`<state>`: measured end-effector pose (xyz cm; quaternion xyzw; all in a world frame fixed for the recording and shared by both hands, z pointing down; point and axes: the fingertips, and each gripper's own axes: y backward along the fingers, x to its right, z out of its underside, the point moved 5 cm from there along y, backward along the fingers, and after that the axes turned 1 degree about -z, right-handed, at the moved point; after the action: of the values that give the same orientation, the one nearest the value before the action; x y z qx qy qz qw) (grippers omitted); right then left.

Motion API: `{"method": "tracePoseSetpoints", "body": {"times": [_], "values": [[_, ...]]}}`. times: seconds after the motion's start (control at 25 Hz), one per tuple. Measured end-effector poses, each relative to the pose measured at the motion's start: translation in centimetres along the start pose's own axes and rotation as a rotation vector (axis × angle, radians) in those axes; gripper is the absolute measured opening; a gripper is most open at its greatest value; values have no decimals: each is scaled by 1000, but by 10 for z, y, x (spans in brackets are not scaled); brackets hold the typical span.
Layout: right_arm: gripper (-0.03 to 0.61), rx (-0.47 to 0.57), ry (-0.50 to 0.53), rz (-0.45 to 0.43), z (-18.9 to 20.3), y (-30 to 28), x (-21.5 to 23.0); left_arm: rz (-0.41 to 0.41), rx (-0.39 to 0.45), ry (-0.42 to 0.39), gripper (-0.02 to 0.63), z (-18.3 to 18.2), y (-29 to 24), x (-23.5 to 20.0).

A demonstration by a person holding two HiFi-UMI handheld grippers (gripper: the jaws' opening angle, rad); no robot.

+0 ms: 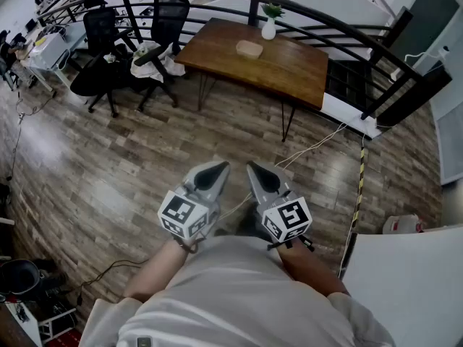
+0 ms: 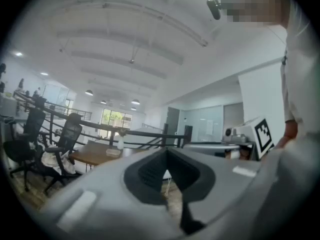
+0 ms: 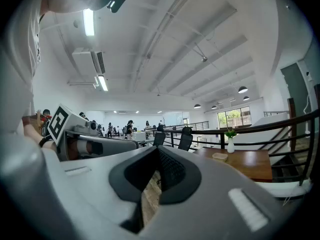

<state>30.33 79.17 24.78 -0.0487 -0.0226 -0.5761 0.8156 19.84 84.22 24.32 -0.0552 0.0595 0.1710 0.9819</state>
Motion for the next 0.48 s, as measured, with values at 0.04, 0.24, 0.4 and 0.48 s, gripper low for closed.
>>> {"method": "tracePoseSetpoints", "body": {"times": [0.04, 0.24, 0.4, 0.48], "values": [[5, 0, -1, 0, -1, -2, 0, 0, -1, 0, 3, -1, 1, -2], [5, -1, -7, -10, 0, -9, 3, -5, -9, 6, 3, 2, -1, -8], [5, -9, -30, -35, 4, -16, 12, -19, -14, 16, 3, 5, -9, -15], [5, -12, -29, -43, 6, -20, 20, -16, -17, 29, 3, 7, -19, -20]]}}
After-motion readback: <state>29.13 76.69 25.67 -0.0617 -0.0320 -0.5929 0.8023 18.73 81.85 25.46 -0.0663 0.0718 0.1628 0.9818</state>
